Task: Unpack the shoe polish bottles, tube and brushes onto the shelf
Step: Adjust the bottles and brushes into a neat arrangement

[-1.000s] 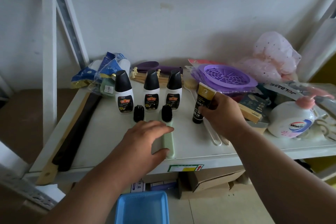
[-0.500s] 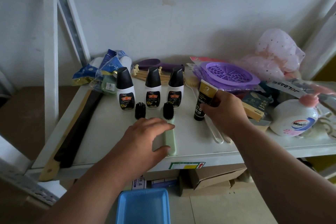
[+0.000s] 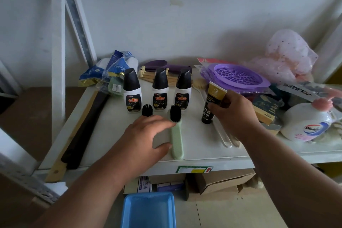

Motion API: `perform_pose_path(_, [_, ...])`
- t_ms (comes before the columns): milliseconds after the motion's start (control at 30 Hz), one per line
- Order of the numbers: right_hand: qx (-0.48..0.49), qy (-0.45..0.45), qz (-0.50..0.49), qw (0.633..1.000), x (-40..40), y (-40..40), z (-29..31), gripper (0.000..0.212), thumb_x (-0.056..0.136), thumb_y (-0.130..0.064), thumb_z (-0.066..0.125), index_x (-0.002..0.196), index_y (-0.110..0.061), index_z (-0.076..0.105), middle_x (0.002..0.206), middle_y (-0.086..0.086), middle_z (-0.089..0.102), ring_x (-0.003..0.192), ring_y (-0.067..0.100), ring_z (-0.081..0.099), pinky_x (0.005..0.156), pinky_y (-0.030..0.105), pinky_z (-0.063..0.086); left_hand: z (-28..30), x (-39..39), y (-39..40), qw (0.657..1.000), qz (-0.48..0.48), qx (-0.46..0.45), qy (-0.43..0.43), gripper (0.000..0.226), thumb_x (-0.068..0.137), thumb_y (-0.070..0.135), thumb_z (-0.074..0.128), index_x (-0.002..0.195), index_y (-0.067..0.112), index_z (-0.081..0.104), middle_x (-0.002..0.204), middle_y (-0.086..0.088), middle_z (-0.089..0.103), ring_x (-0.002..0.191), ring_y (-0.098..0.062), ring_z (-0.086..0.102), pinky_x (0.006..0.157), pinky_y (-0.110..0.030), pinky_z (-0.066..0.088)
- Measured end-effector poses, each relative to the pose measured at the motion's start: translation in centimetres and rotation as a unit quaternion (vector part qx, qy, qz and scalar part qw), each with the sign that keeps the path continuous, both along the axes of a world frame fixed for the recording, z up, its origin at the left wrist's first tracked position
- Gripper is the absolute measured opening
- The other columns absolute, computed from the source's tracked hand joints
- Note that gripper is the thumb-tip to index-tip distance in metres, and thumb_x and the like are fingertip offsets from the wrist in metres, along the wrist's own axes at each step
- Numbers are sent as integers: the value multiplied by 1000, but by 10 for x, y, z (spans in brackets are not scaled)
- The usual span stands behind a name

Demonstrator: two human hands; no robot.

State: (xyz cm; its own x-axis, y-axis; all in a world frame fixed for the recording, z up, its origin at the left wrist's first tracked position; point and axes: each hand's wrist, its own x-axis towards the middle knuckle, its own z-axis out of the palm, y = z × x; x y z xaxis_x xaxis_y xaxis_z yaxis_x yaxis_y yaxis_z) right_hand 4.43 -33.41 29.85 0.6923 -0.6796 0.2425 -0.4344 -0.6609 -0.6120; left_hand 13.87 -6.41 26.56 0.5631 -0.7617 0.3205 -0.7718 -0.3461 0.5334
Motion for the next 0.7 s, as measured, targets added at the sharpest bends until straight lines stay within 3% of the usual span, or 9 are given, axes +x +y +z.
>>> perform_pose_path(100, [12, -34, 0, 999, 2, 6, 7, 51, 86, -55, 70, 127, -27, 60, 97, -10, 69, 78, 2, 63, 58, 21, 47, 10, 14, 8, 999, 16, -37, -6, 48, 92, 35, 78, 138, 41, 68, 134, 26, 61, 127, 8, 51, 108, -12, 34])
perform_pose_path(167, [-11, -61, -2, 998, 4, 11, 16, 65, 85, -61, 65, 139, -26, 53, 112, -5, 67, 92, 12, 65, 74, 34, 56, 21, 28, 17, 995, 43, -89, -16, 43, 91, 34, 76, 133, 39, 71, 128, 26, 65, 124, 11, 56, 106, -10, 39])
perform_pose_path(267, [-119, -108, 1, 987, 8, 24, 37, 60, 87, -47, 69, 138, -22, 52, 128, 2, 60, 116, 23, 53, 97, 42, 46, 35, 55, 35, 979, 104, -176, 0, 37, 92, 26, 80, 127, 37, 75, 119, 30, 71, 113, 15, 62, 92, 0, 42])
perform_pose_path(367, [-227, -164, 32, 959, 17, 47, 57, 51, 88, -30, 69, 136, -20, 53, 130, 6, 54, 121, 26, 41, 100, 41, 38, 44, 82, 47, 958, 166, -233, 37, 37, 92, 21, 82, 124, 38, 77, 109, 26, 76, 102, 6, 69, 87, -9, 51])
perform_pose_path(433, [-252, -183, 68, 948, 29, 63, 67, 47, 88, -21, 68, 133, -19, 57, 129, 6, 55, 122, 27, 41, 97, 34, 34, 46, 97, 45, 952, 181, -239, 63, 45, 91, 18, 83, 131, 36, 73, 117, 21, 74, 105, 4, 68, 91, -17, 55])
perform_pose_path(500, [-243, -154, 117, 951, 44, 76, 76, 43, 89, -18, 66, 132, -21, 61, 129, 3, 57, 123, 25, 43, 94, 28, 31, 46, 107, 37, 960, 165, -210, 83, 60, 89, 22, 86, 142, 40, 65, 127, 16, 70, 110, 4, 65, 91, -16, 53])
perform_pose_path(633, [-219, -3, 216, 952, 78, 73, 88, 46, 90, -26, 67, 135, -28, 60, 125, 1, 61, 115, 21, 51, 87, 27, 34, 52, 124, 13, 979, 114, -147, 82, 79, 84, 34, 86, 149, 58, 48, 140, 12, 63, 124, -6, 62, 97, -28, 53])
perform_pose_path(700, [-230, 58, 244, 940, 94, 67, 91, 51, 89, -32, 70, 138, -31, 58, 125, -1, 62, 112, 19, 53, 85, 28, 36, 57, 132, 5, 986, 118, -111, 43, 81, 84, 36, 85, 148, 64, 43, 143, 17, 61, 121, -1, 61, 89, -14, 48])
